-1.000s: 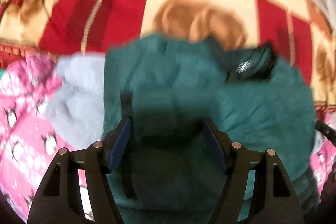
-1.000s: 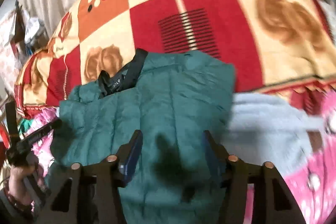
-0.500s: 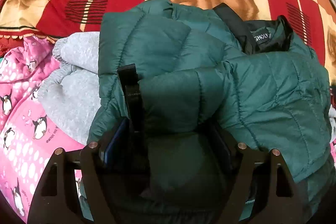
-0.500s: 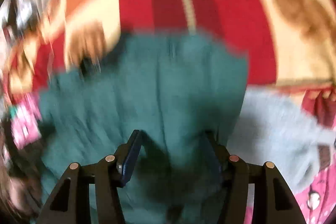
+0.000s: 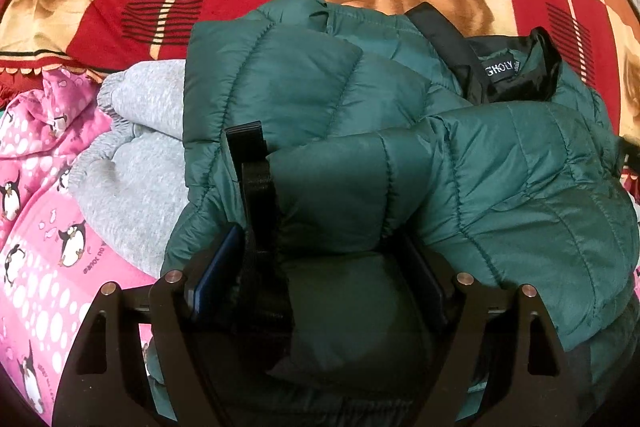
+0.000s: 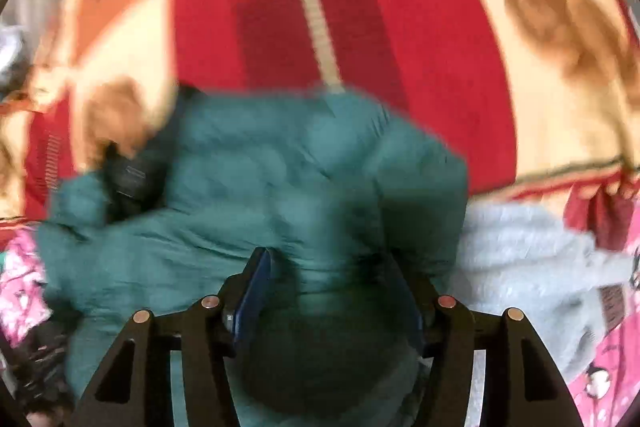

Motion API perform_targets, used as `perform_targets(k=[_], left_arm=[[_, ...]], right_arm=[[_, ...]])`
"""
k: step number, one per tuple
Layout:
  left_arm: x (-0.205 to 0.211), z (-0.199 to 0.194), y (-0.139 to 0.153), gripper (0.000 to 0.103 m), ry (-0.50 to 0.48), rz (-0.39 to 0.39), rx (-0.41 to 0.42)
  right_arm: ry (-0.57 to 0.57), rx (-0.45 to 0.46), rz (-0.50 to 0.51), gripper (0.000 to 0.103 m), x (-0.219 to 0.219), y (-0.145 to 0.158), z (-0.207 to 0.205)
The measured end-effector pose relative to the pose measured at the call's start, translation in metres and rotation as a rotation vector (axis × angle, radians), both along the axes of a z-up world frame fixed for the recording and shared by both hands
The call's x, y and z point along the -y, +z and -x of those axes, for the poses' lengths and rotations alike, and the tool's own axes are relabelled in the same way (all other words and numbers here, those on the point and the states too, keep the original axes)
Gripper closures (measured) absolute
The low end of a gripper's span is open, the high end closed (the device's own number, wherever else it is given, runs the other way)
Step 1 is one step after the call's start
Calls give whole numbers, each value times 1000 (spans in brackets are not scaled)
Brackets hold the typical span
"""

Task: Fold large clothes

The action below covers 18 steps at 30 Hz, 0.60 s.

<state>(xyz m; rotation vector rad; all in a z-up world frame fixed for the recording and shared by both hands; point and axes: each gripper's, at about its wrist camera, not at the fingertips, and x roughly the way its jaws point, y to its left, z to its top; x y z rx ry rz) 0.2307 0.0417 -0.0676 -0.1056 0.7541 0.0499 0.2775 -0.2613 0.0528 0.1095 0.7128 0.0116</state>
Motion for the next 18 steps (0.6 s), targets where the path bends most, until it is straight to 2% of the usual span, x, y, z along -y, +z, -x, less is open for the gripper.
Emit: perform_targets(k=[3, 5, 7, 9, 12, 18], left_arm=[[0, 0, -1, 22, 0, -1, 1], [0, -1, -1, 22, 1, -2, 1], [0, -1, -1, 22, 0, -3, 2], [0, -1, -1, 22, -2, -3, 2], [0, -1, -1, 22, -2, -7, 0], [-3, -2, -1, 22, -7, -5, 0]], right_arm=[[75, 88, -89, 45, -18, 20, 37], [132, 63, -123, 39, -33, 14, 55], [144, -3, -88, 36, -41, -8, 57], [103, -129, -4, 34, -46, -48, 45], [115, -111, -57, 32, -39, -61, 43], [117, -85, 23, 30, -56, -57, 47]])
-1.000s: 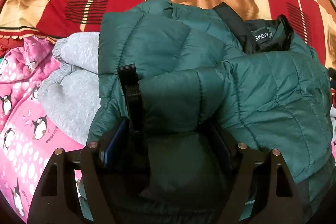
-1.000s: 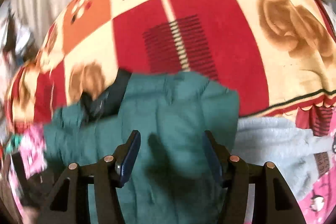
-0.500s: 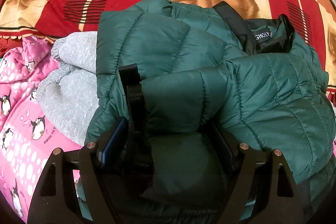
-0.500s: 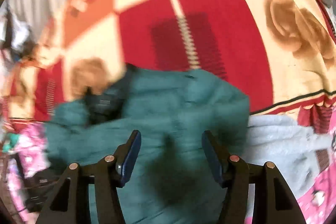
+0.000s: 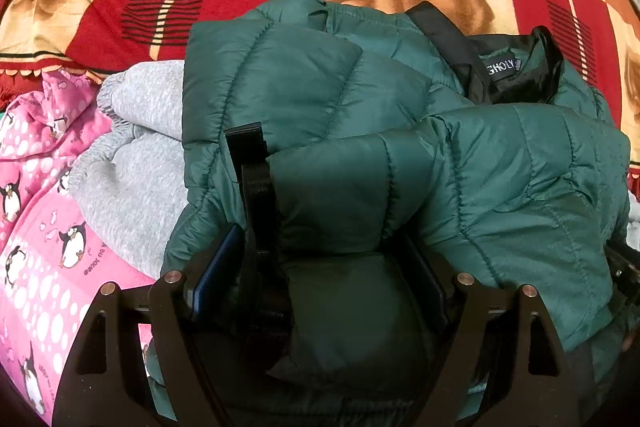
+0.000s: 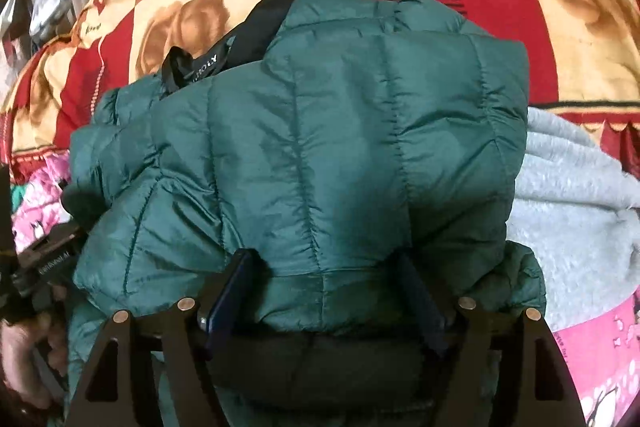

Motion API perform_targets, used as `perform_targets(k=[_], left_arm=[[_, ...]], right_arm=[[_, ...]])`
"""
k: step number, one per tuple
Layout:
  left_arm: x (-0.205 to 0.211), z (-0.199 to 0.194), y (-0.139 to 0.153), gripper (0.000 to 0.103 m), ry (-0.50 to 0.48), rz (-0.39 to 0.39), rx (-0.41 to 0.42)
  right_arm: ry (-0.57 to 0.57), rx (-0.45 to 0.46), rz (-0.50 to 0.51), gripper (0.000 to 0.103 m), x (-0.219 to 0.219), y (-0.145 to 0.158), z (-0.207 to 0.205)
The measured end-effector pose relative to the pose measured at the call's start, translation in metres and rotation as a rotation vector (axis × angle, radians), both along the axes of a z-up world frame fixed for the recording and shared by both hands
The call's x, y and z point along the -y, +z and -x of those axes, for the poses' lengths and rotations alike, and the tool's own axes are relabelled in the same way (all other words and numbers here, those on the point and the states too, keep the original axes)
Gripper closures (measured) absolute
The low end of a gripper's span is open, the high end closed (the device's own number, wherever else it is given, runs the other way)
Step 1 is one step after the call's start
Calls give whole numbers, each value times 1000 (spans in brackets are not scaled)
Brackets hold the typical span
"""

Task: Fold large clothes

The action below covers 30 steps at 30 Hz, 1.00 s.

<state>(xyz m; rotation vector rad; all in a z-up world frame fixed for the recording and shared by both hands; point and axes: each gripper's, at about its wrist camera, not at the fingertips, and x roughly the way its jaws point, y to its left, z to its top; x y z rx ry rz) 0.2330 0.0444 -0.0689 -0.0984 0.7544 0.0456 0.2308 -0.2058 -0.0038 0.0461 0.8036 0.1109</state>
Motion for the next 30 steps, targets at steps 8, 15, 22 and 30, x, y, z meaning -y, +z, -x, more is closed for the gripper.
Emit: perform_targets(k=[8, 15, 22, 30], left_arm=[[-1, 0, 0, 22, 2, 1, 6], [1, 1, 1, 22, 0, -5, 11], [1, 1, 1, 22, -3, -4, 17], [1, 1, 0, 22, -2, -4, 20]], right_arm=[[2, 28, -20, 29, 15, -6, 5], [4, 38, -51, 29, 23, -8, 11], [-1, 42, -38, 29, 23, -7, 13], [-2, 42, -36, 29, 23, -7, 12]])
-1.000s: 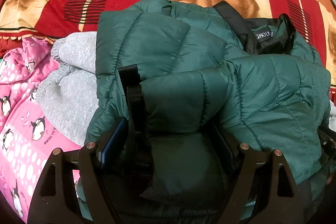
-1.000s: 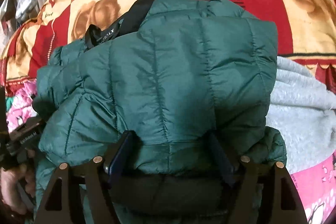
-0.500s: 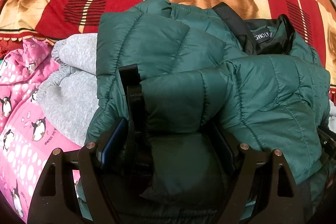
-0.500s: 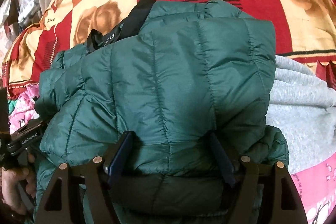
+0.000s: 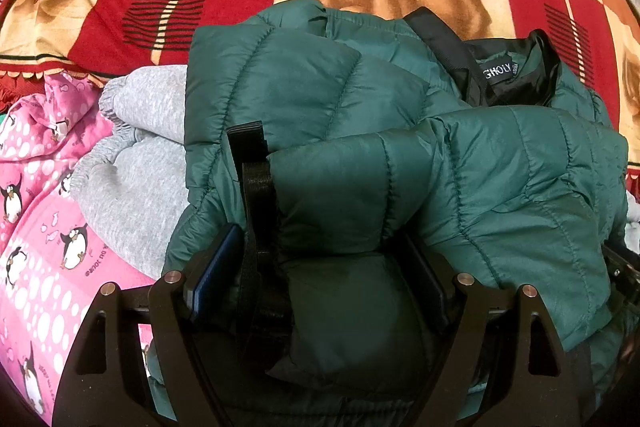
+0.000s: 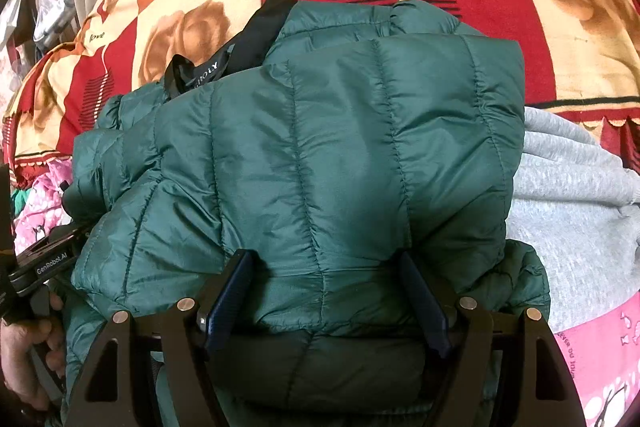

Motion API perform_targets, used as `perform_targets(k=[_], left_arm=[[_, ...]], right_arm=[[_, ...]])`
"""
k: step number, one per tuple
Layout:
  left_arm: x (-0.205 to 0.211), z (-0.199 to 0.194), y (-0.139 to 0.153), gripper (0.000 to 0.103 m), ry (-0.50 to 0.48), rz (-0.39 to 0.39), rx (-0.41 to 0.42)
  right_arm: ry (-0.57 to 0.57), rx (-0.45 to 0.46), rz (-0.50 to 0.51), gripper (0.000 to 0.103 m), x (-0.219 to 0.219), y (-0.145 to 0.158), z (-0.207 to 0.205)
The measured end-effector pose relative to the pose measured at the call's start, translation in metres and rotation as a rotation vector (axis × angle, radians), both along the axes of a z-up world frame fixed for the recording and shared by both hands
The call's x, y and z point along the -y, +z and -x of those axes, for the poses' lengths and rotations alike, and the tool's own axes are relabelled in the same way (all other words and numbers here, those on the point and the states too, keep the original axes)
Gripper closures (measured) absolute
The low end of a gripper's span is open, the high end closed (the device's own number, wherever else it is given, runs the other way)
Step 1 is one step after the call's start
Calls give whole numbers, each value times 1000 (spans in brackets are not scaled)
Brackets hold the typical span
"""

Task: Fold large clothes

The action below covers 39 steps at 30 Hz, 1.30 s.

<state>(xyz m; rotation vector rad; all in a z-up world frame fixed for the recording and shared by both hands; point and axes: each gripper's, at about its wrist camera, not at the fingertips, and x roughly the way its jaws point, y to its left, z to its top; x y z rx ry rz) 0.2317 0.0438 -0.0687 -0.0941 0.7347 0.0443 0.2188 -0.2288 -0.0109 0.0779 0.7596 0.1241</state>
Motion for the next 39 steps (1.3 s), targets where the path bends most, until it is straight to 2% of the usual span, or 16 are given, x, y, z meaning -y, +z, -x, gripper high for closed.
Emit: perform_targets(k=[32, 39], left_arm=[[-2, -1, 1, 22, 0, -1, 6], [0, -7, 3, 21, -15, -6, -48]], right_arm=[[2, 3, -6, 29, 0, 0, 0], [-3, -22, 10, 29, 0, 3, -3]])
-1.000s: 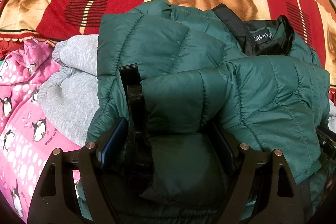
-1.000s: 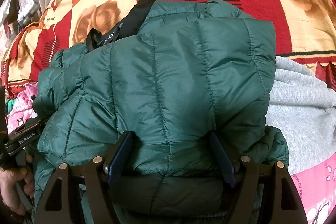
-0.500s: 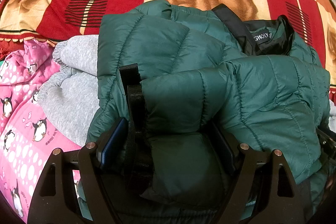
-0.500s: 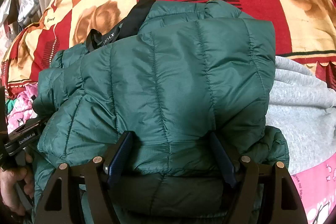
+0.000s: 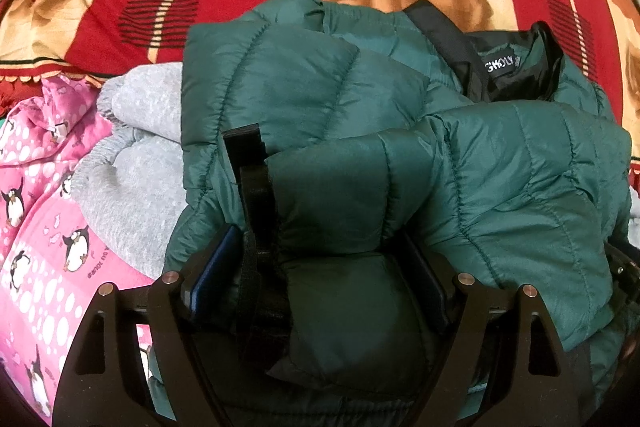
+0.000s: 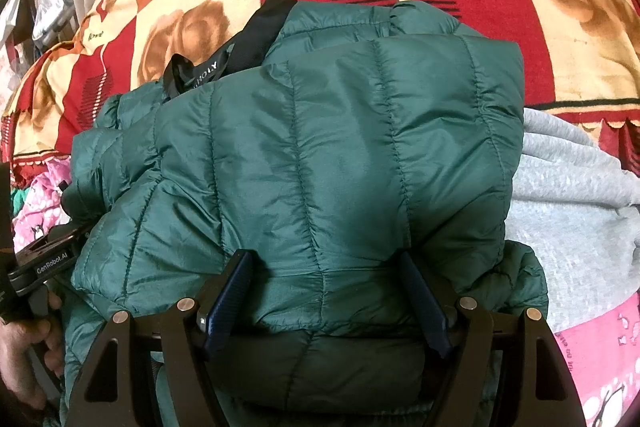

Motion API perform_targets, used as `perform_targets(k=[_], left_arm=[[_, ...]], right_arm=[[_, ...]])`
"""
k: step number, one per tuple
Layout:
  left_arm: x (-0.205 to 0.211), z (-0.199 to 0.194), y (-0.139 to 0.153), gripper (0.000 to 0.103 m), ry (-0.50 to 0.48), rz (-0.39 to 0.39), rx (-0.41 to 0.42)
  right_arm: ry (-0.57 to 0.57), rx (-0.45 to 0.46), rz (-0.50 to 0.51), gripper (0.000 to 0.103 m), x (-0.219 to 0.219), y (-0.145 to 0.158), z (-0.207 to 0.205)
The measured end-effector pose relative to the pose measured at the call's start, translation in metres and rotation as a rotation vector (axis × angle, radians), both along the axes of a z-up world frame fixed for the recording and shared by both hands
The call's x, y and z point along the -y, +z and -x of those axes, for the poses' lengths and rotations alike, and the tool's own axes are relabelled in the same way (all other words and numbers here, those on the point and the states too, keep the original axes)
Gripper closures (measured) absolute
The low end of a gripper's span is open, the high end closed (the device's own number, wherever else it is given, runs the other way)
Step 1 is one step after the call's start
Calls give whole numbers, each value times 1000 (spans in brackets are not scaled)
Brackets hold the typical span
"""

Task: Fold large clothes

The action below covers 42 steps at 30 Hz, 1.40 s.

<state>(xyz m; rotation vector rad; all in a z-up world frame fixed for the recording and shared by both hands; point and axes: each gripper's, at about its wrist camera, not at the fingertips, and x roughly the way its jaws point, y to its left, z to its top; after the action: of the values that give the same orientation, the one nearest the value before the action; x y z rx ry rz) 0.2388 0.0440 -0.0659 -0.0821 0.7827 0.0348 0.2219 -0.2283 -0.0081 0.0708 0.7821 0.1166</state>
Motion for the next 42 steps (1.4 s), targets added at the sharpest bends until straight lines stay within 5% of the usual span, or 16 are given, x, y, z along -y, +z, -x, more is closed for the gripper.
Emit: perform_targets(k=[5, 9, 14, 17, 23, 26, 28, 31, 42], left_arm=[[-14, 1, 24, 21, -42, 38, -100], [-39, 39, 68, 21, -39, 57, -26], [-56, 99, 78, 21, -119, 33, -27], [-59, 129, 66, 21, -156, 25, -42], [-34, 143, 7, 21, -238, -41, -251], [-36, 150, -3, 16, -210, -36, -224], [-42, 149, -9, 3, -160, -13, -237], [-58, 150, -16, 0, -130, 117, -230], [-53, 150, -17, 0, -133, 64, -210]], right_arm=[[-17, -66, 10, 30, -2, 32, 2], [-13, 31, 12, 30, 5, 89, 38], [44, 14, 98, 30, 10, 108, 95], [68, -7, 101, 30, 17, 102, 129], [38, -194, 52, 30, 36, 46, 166], [1, -306, 84, 25, 39, 7, 168], [4, -259, 105, 16, 37, -1, 179], [-6, -197, 123, 7, 33, -9, 188], [-14, -106, 144, 1, 29, -18, 198]])
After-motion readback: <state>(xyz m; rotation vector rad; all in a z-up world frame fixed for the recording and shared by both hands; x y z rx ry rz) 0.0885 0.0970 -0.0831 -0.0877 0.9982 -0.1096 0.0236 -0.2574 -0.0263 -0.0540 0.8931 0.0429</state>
